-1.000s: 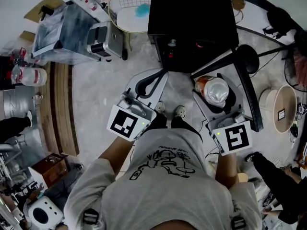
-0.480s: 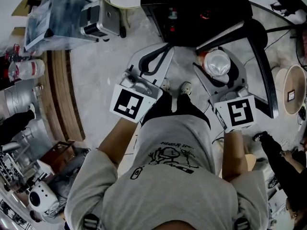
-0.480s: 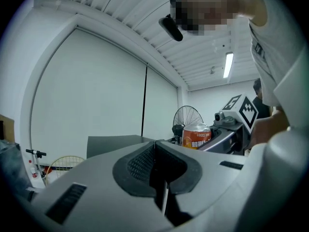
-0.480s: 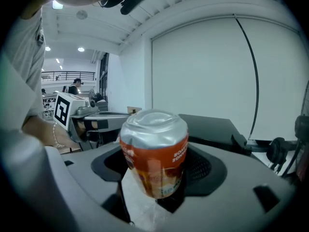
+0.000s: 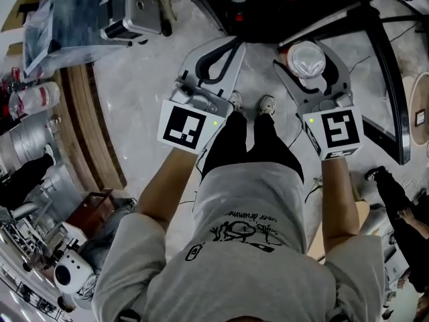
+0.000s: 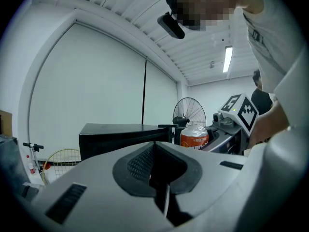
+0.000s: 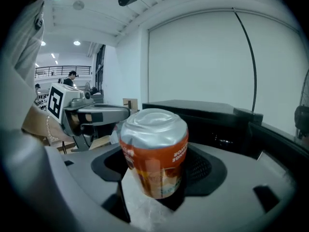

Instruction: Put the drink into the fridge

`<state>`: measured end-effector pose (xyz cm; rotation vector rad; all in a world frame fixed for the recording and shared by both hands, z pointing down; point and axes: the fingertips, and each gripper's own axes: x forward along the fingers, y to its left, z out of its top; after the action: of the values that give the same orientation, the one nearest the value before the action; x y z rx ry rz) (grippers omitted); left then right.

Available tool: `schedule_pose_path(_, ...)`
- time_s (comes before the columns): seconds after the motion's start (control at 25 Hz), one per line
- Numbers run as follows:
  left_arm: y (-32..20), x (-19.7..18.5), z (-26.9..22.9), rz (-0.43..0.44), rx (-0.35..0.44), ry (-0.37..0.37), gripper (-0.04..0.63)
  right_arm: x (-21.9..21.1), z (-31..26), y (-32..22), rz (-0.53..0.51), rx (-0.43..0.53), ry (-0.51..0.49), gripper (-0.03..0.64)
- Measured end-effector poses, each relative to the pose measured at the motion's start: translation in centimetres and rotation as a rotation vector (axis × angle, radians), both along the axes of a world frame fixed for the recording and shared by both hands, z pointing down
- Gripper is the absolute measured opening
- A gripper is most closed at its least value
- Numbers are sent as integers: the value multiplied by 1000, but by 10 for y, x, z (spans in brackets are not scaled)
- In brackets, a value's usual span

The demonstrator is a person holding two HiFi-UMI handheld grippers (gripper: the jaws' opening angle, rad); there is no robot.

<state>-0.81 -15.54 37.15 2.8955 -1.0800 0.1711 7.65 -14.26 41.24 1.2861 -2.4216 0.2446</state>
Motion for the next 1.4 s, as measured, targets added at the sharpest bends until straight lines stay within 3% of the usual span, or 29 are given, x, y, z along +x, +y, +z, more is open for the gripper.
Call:
schedule_pose_path(0.2,-16,9,36,7,-6,-34,21,-2,39,-17,3,-28,6,337)
schedule_pose_path(0.52,-39,15,75,-2,1,-23,21,-7,87,-47,-11,-19,38,337)
schedule_pose_path(1.4,-92,20,165,-41,22,-58,23,-21,194,-162,33,-9,12,337)
